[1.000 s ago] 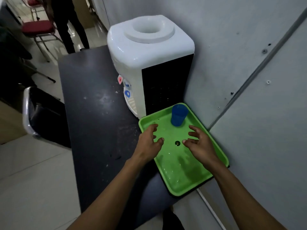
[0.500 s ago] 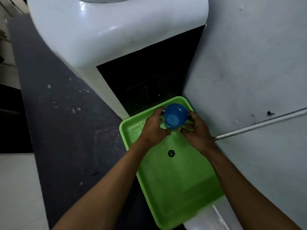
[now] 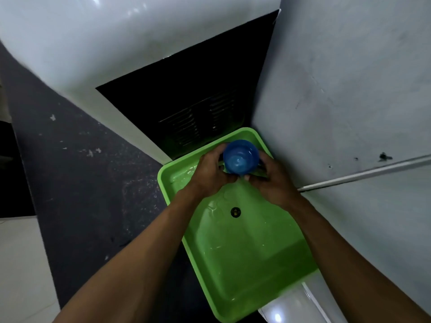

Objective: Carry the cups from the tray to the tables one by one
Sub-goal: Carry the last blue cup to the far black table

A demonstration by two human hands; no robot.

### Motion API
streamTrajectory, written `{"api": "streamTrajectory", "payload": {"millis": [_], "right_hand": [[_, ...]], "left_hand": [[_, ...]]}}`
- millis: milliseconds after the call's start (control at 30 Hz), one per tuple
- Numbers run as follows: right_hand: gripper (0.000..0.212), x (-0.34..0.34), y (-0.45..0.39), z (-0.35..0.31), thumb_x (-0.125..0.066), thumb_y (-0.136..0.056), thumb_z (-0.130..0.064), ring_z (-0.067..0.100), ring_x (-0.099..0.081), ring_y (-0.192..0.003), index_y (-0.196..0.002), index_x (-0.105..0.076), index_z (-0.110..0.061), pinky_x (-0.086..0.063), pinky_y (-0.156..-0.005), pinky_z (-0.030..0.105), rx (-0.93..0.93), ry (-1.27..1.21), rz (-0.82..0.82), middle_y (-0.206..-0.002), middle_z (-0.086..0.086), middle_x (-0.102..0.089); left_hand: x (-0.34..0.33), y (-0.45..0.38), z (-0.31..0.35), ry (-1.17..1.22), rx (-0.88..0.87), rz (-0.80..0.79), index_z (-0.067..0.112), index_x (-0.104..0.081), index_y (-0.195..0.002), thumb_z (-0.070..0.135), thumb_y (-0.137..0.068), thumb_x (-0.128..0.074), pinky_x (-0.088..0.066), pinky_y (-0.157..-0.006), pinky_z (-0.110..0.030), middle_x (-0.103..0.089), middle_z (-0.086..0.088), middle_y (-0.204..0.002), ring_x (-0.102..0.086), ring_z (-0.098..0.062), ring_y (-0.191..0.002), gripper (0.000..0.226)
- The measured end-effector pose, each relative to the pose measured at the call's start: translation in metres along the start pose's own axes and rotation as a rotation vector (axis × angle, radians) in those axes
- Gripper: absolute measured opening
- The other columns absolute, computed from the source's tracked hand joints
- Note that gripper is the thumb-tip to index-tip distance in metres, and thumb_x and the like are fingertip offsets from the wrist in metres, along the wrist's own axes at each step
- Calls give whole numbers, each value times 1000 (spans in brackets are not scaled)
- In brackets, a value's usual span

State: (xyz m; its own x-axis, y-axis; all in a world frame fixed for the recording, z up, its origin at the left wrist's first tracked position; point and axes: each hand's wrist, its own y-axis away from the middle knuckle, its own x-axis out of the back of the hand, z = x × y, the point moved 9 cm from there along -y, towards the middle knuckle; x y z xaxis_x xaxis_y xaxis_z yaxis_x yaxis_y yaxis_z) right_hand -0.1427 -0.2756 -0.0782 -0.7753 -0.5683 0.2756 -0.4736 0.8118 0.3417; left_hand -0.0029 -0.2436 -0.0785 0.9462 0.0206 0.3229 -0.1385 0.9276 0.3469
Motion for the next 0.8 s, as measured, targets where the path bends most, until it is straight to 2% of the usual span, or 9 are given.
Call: {"api": "streamTrajectory", "payload": {"millis": [100, 167, 233, 367, 467, 567, 600, 700, 800], "right_hand": [[62, 1, 7, -1, -67, -82, 11, -24, -54, -100, -138, -46, -3, -41, -83, 0, 28, -27, -9, -126, 2, -58], [61, 1, 14, -3, -67, -83, 8, -15, -55, -111, -139, -47, -6, -43, -87, 3, 38, -43, -21, -133, 5, -58], [60, 1, 24, -9, -67, -85, 6, 1, -55, -122, -140, -47, -8, -43, -93, 8, 63, -70, -34, -138, 6, -57], [61, 4, 54, -23, -65, -88, 1, 12, -54, -129, -144, -43, -12, -46, -102, 22, 70, -172, -60, -141, 3, -55], [62, 9, 83, -32, -65, -89, -3, 20, -59, -124, -144, -44, -22, -49, -101, 35, 62, -254, -50, -142, -5, -55], [61, 13, 114, -47, -60, -89, 6, 14, -67, -112, -136, -48, -30, -55, -91, 29, 66, -348, -11, -129, -25, -61], [61, 14, 126, -52, -59, -89, 7, 14, -68, -110, -135, -48, -32, -56, -92, 31, 71, -366, 3, -126, -28, -61], [60, 18, 160, -66, -60, -90, 4, 17, -68, -106, -139, -48, -28, -53, -98, 48, 92, -396, 67, -132, -18, -60], [59, 19, 200, -76, -61, -90, 2, 21, -68, -108, -139, -49, -28, -50, -98, 55, 115, -415, 148, -132, -12, -60]], "left_hand": [[2, 7, 6, -6, -20, -2, 14, -53, -132, -9, -61, -84, -50, -89, -19, -61, 7, -119, -58, -13, -115, 81], [5, 14, 10, -18, -34, 5, 15, -55, -130, -6, -60, -86, -51, -87, -18, -62, 6, -121, -59, -15, -116, 80], [7, 23, 18, -35, -61, 7, 13, -57, -129, -2, -59, -87, -54, -86, -22, -64, 4, -122, -61, -17, -115, 78], [12, 48, 41, -36, -92, -14, 13, -59, -127, 2, -58, -89, -59, -86, -36, -67, 3, -119, -63, -12, -112, 76], [14, 70, 64, -55, -145, -36, 11, -62, -124, 3, -57, -90, -59, -86, -36, -69, 4, -115, -65, -7, -108, 74], [14, 94, 86, -57, -203, -49, 11, -64, -121, 3, -56, -91, -58, -89, -36, -71, 3, -111, -67, -8, -105, 71], [14, 103, 93, -52, -221, -56, 11, -65, -120, 2, -56, -91, -58, -89, -36, -72, 2, -110, -67, -9, -104, 70], [12, 131, 114, -49, -296, -73, 11, -66, -120, 0, -55, -91, -56, -92, -33, -72, 1, -110, -68, -11, -104, 70], [5, 163, 130, -15, -349, -135, 11, -65, -120, -4, -56, -90, -59, -85, -37, -72, 0, -110, -68, -14, -105, 69]]}}
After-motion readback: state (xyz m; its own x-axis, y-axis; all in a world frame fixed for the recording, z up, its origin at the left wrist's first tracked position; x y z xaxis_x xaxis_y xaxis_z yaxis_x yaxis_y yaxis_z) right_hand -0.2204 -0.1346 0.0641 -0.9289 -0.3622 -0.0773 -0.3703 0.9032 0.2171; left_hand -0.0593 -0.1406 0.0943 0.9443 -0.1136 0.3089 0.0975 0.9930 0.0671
